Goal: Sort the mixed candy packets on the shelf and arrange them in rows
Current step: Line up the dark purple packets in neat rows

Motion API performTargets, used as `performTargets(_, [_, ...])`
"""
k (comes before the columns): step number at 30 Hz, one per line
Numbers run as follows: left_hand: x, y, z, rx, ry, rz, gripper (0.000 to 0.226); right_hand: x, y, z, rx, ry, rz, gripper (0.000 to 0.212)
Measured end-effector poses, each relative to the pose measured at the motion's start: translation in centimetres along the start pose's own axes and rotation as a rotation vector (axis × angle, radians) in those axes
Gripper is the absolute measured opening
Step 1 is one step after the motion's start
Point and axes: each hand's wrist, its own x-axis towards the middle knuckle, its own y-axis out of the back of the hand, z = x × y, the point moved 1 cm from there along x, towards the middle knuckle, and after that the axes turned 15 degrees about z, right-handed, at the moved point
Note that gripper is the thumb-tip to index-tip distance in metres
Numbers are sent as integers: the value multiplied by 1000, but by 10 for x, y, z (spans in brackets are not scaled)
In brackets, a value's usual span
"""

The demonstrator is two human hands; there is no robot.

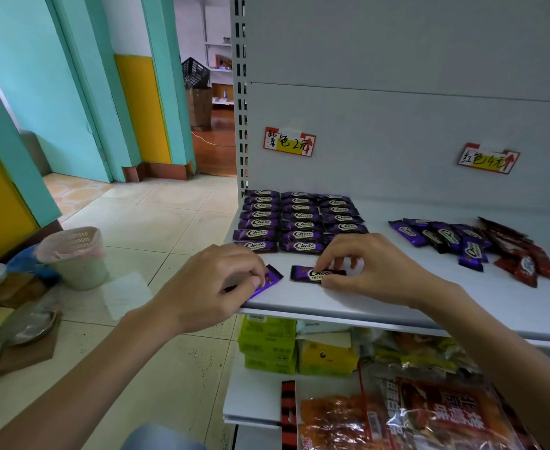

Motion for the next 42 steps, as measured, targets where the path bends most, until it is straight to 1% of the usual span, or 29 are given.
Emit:
performTargets(2, [-5,4,-5,17,-33,-14,24,0,0,0,7,2,8,11])
performTargets(5, [-12,8,-10,114,-70,-23,32,-1,-1,-1,25,-2,25,10])
performTargets(10, [-9,6,-10,195,-61,84,34,1,-7,-1,16,-1,68,10])
performTargets(13, [-2,2,-10,204,-16,110,34,2,-12,-1,-4,12,96,10])
performTargets(16, [4,1,-14,223,37,103,26,3,-13,-1,-30,18,117,9])
performTargets(19, [9,1,-18,216,55,85,27,4,-15,-1,-51,16,125,10])
performTargets(23, [12,2,-21,231,52,104,26,6,-18,0,-63,25,146,11])
performTargets(27, [15,1,-22,227,36,68,25,8,-19,1,-76,30,159,12])
performTargets(34, [19,0,-22,198,58,6,27,12,-20,2,-65,20,155,13])
performTargets(36, [19,-1,-21,198,51,8,31,12,-20,1,-73,31,149,13])
performTargets(38, [21,-2,-19,188,44,17,40,11,-18,0,-82,51,151,16])
performTargets(40, [25,-4,-14,173,32,27,43,10,-10,2,-73,56,176,19])
performTargets(42, [33,-11,-6,146,21,38,45,7,5,9,-90,22,216,21])
